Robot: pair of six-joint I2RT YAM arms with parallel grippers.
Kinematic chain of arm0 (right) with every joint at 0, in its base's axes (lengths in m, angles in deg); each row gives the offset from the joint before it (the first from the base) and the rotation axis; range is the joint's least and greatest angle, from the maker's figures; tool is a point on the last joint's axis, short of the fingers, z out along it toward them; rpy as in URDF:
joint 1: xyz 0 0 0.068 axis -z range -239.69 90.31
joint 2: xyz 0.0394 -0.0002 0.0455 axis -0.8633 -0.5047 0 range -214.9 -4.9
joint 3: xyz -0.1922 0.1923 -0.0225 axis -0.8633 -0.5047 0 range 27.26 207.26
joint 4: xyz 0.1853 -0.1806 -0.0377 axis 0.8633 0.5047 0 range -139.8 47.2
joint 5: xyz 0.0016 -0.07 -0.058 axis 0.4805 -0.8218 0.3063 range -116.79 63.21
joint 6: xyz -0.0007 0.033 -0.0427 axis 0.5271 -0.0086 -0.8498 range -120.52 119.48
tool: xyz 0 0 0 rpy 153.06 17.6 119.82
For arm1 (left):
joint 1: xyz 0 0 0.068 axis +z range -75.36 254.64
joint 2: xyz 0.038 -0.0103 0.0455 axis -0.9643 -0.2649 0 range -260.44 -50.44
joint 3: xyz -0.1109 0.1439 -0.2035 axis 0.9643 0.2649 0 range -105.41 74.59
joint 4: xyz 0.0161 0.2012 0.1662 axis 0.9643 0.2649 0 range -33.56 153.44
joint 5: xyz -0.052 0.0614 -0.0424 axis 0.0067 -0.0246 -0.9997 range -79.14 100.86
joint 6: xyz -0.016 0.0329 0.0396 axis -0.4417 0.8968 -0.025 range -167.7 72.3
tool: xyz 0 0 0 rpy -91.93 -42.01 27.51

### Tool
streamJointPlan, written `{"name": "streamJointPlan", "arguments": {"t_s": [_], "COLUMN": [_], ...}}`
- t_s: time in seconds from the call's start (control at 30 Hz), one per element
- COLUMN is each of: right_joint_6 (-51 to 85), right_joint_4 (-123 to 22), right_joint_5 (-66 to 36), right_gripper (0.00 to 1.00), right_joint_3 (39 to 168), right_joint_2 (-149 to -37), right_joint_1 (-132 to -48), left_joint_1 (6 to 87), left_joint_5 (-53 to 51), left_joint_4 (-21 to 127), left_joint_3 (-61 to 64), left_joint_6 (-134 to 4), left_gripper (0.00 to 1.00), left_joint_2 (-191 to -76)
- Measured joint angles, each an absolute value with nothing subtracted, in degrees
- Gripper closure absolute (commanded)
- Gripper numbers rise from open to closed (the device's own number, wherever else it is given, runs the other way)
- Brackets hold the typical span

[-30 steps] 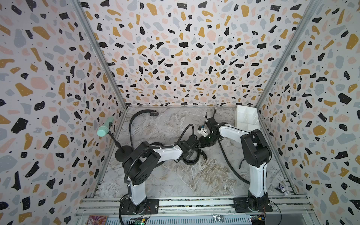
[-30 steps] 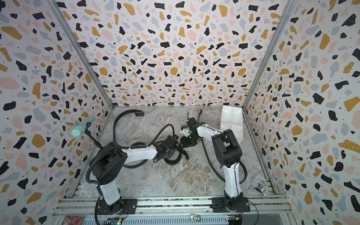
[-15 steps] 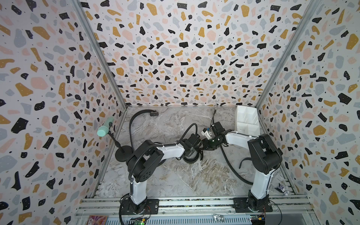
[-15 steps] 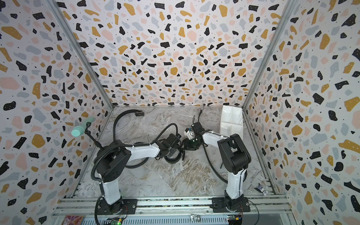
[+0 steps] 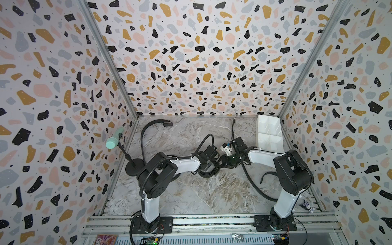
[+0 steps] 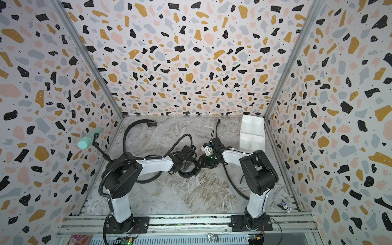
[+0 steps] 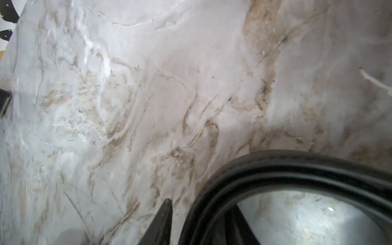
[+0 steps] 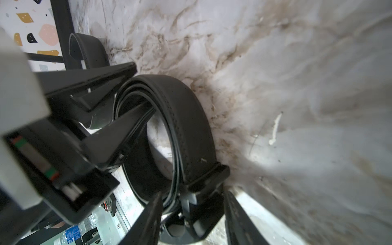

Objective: Place the belts into the storage roll
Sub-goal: Roll the belt at the center of the board.

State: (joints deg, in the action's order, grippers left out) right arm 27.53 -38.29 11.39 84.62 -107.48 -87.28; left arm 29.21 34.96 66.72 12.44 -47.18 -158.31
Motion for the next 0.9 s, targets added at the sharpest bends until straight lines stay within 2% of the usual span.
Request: {"name": "streamJointPlan", "arguments": {"t_s": [0.47, 0.73, 0.9], "right_joint_6": [25.5, 23.5, 23.2], "right_joint_4": [-34.2, -30.6, -29.2], "right_joint_5": [11.4, 10.9, 10.6], "right_gripper": [0.47, 0.4, 0.36], "right_joint_3": [84.6, 84.3, 82.8], "right_joint_2": [-104.5, -98.8, -94.9], "right_joint_1": [-82.6, -79.2, -77.4], "left_joint_1": [29.2, 27.9, 25.6], "left_joint_5": [35.2, 30.5, 26.9], "left_joint_4": [71.8, 78.9, 84.5], "left_joint_3": [11.9, 2.1, -4.9], "left_joint_6": [-48.8, -58.1, -65.3], "left_gripper": [0.36, 0.19, 0.16], "left_joint_2": [-153.0, -149.7, -154.2]}}
